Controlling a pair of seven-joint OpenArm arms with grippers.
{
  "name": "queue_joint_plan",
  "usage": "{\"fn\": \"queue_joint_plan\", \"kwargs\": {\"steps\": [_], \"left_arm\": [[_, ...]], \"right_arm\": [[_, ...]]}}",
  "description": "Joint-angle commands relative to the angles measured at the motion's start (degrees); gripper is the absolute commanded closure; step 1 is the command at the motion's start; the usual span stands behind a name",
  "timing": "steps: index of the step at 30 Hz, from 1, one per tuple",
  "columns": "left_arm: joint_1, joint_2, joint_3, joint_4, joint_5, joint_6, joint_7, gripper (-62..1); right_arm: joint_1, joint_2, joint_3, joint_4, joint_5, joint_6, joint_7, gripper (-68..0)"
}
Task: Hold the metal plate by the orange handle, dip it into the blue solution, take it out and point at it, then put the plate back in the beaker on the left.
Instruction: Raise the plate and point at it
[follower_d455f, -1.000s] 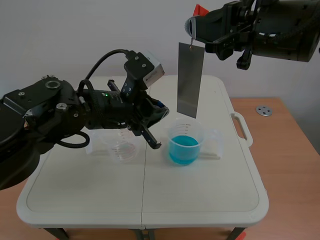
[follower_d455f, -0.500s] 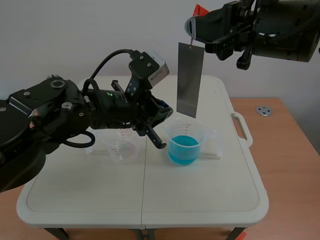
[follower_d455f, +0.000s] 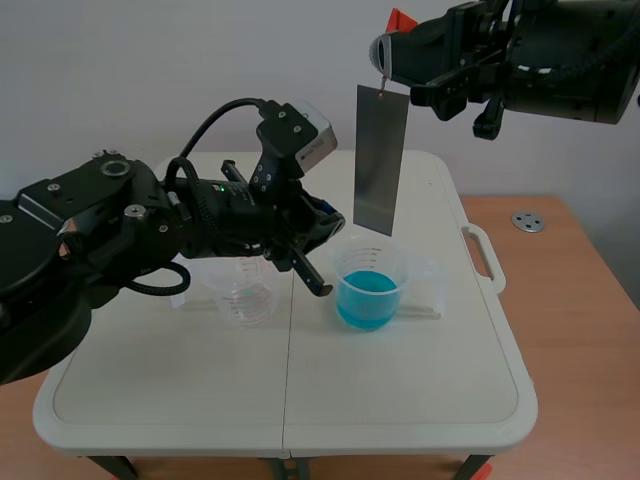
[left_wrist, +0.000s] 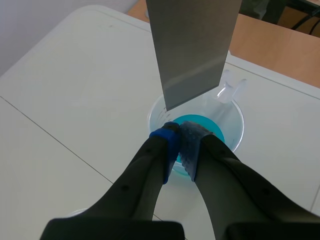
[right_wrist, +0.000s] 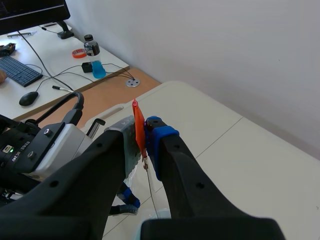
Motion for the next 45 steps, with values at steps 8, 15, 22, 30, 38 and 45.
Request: {"fn": "queue_joint_plan", "kwargs": {"steps": [8,15,22,30,38,45], "left_arm": [[3.2,-3.7,-4.7,2.4,-0.4,5.6,-1.0,-2.1],[11.8,-10.0,-15.7,9.1,-0.7,6.2,-1.3,-2.1],[23.8,-19.1,-25.9,17.3,-2.9,7.5,-1.6,-2.1],[40.9,-23.6,-36.0,20.8,-3.0,8.0,-5.4,-2.1],[57.1,-23.7,-43.7,20.8,-3.0,9.0,-7.0,-2.1],[68.0,-23.6,-45.2,20.8,-3.0,10.4,-7.3,-2.1]], "right_arm": [[1.0,0.4,0.4,1.2,1.0,0.7,0.9,-1.5],[1.0,0.4,0.4,1.2,1.0,0.7,0.9,-1.5],[1.0,0.4,0.4,1.2,1.0,0.7,0.9,-1.5],[1.1,0.4,0.4,1.2,1.0,0.7,0.9,-1.5],[2.1,0.4,0.3,1.2,1.1,0.7,1.1,-1.5],[4.3,0.2,0.3,1.2,1.6,0.7,1.3,-1.5]]}}
